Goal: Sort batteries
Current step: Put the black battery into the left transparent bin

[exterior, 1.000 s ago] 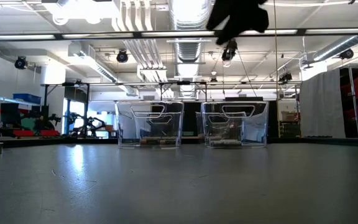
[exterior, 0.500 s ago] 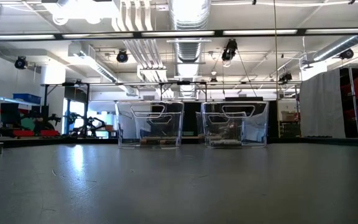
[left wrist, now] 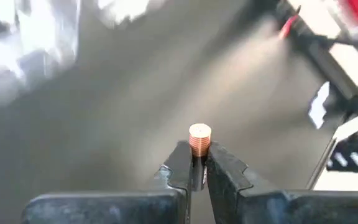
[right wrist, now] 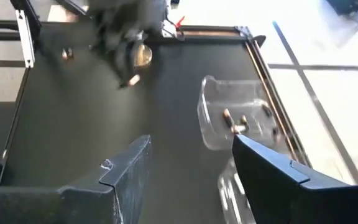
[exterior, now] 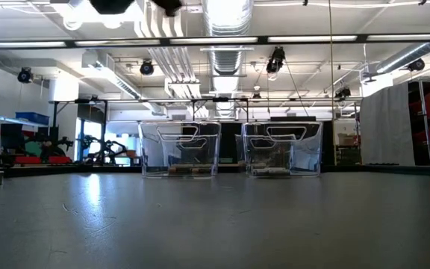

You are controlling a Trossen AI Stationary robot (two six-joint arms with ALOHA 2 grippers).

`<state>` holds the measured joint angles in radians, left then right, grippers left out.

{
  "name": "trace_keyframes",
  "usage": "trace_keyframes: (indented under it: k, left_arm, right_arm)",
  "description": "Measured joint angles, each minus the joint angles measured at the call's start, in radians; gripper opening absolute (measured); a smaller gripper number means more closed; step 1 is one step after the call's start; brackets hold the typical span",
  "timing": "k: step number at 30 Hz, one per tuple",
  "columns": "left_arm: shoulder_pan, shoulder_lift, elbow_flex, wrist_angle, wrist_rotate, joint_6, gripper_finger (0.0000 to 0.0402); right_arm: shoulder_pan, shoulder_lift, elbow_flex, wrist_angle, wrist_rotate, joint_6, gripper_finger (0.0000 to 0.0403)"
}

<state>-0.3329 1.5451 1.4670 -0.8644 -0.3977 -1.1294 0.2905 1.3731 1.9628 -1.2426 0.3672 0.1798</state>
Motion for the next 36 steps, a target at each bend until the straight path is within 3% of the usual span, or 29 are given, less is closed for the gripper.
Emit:
trace_keyframes:
  k: [8, 14, 19, 26, 29, 36]
  left_arm:
    - [0.375, 0.029, 0.197, -0.027, 0.103, 0.445, 0.0013]
    - [0.633, 0.125, 0.237, -0.106, 0.275, 0.663, 0.0013]
    - [0.782, 0.23, 0.234, -0.185, 0.311, 0.852, 0.0013]
    - [0.934, 0.385, 0.234, -0.191, 0.373, 1.116, 0.0013]
    - [0.963, 0.441, 0.234, -0.18, 0.394, 1.196, 0.0013]
    - [0.956, 0.504, 0.238, -0.043, 0.45, 1.292, 0.0013]
  right_arm:
    - [0.0, -0.183, -0.188, 0.006, 0.003, 0.141, 0.0219]
    - [0.0, -0.255, -0.325, 0.053, 0.007, 0.207, 0.0219]
    - [-0.001, -0.264, -0.362, 0.046, 0.02, 0.243, 0.0219]
    - [-0.035, -0.258, -0.356, 0.085, 0.259, 0.135, 0.0219]
    - [-0.12, -0.259, -0.348, 0.156, 0.235, 0.073, 0.0219]
    - [-0.393, -0.238, -0.346, 0.283, 0.051, 0.082, 0.0219]
